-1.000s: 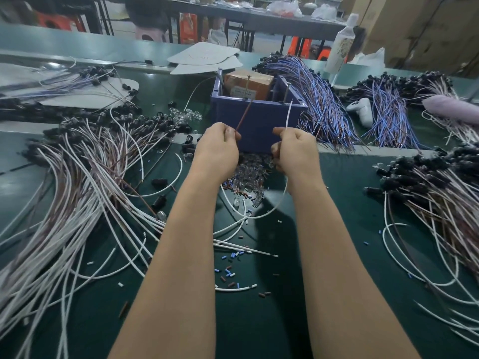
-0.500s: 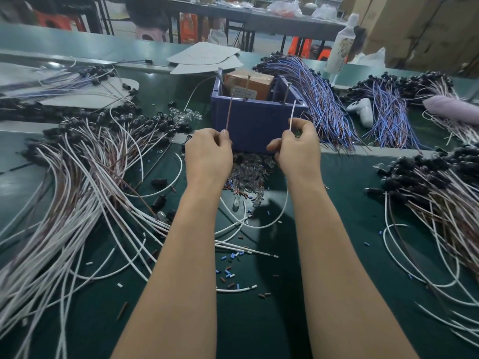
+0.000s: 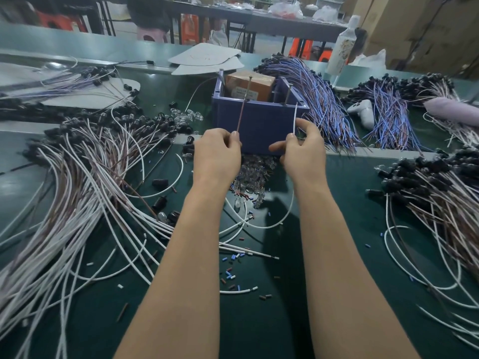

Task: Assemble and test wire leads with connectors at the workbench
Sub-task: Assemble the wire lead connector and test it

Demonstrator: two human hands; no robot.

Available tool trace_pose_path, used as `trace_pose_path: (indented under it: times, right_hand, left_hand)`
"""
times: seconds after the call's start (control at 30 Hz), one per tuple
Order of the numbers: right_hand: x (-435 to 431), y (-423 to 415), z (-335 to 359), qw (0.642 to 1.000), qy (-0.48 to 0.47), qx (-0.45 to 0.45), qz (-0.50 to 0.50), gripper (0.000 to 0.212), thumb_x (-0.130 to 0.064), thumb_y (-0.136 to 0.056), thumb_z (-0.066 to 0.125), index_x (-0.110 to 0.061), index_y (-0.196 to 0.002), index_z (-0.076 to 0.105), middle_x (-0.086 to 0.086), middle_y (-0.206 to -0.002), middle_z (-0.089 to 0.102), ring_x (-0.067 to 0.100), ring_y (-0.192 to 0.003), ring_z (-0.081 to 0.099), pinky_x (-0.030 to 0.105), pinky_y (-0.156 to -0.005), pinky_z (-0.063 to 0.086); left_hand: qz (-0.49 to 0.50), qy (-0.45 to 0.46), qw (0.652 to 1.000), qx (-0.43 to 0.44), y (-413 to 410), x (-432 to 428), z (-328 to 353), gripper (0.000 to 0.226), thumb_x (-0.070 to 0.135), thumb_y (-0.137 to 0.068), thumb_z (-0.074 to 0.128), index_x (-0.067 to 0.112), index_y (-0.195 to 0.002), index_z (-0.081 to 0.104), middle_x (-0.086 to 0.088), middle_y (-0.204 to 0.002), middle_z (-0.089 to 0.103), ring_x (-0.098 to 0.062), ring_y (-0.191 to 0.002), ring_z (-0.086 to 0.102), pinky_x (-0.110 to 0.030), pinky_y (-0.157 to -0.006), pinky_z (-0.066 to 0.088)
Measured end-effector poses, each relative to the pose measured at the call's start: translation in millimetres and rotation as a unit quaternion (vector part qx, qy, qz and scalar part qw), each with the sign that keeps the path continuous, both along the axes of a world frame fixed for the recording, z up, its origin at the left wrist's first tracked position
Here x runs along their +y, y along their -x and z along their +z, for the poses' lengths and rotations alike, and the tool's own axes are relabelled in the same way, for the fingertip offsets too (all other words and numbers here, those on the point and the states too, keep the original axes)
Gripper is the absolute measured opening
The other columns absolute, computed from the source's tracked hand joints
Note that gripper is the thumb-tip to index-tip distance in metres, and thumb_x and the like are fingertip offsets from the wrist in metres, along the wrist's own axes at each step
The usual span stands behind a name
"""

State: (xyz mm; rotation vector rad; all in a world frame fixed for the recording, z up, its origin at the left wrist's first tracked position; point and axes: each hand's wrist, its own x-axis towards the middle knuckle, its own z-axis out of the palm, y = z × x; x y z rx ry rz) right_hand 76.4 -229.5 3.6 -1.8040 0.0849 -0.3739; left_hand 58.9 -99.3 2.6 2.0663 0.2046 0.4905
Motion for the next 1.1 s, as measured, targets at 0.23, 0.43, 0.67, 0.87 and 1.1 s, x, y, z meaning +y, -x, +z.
trace_pose_path:
  times: [0.23,0.43,0.67,0.87,1.1]
  right_hand:
    - [1,-1,0,1.0,0.016,-0.005,0.009,0.036,-0.012,-0.1,0.039,-0.02,-0.134,0.045,-0.003,-0.071,0.069,0.01,-0.071,0.057,0.035,-0.08,0.048]
    - [0,-1,0,1.0,0.021,-0.005,0.014,0.037,-0.012,-0.1,0.04,-0.021,-0.135,0.046,-0.003,-0.07,0.069,0.01,-0.068,0.057,0.029,-0.073,0.046]
    - [-1,0,0,1.0,0.022,-0.004,0.012,0.037,-0.013,-0.1,0.04,-0.021,-0.136,0.045,-0.004,-0.07,0.069,0.008,-0.069,0.058,0.028,-0.075,0.047]
    - [0,-2,-2,1.0,0.011,-0.01,0.012,0.031,-0.012,-0.099,0.04,-0.02,-0.129,0.046,-0.003,-0.068,0.069,0.009,-0.063,0.053,0.031,-0.071,0.046]
    - [-1,-3,-4,1.0,0.017,-0.015,0.008,0.03,-0.012,-0.099,0.041,-0.021,-0.126,0.047,-0.003,-0.068,0.069,0.005,-0.055,0.048,0.029,-0.066,0.043]
  left_hand:
    - [-0.012,-0.001,1.0,0.007,-1,0,0,0.029,0.025,-0.099,0.046,0.009,-0.087,0.067,0.008,-0.061,0.051,-0.005,-0.056,0.046,-0.018,-0.056,0.029]
    - [-0.016,-0.005,1.0,0.01,1,-1,0,0.029,0.025,-0.099,0.046,0.009,-0.088,0.067,0.005,-0.065,0.053,-0.006,-0.059,0.048,-0.017,-0.057,0.029]
    - [-0.01,-0.024,1.0,0.016,3,-5,2,0.029,0.026,-0.099,0.045,0.008,-0.093,0.067,-0.004,-0.082,0.065,-0.014,-0.067,0.054,-0.022,-0.065,0.034]
    - [0.006,-0.029,0.999,0.019,5,-12,5,0.029,0.025,-0.098,0.046,0.006,-0.101,0.068,-0.011,-0.097,0.069,-0.028,-0.092,0.062,-0.031,-0.079,0.047]
    - [-0.008,-0.039,0.999,0.019,8,-17,7,0.028,0.025,-0.098,0.046,0.007,-0.1,0.066,-0.012,-0.098,0.069,-0.03,-0.093,0.062,-0.037,-0.084,0.049]
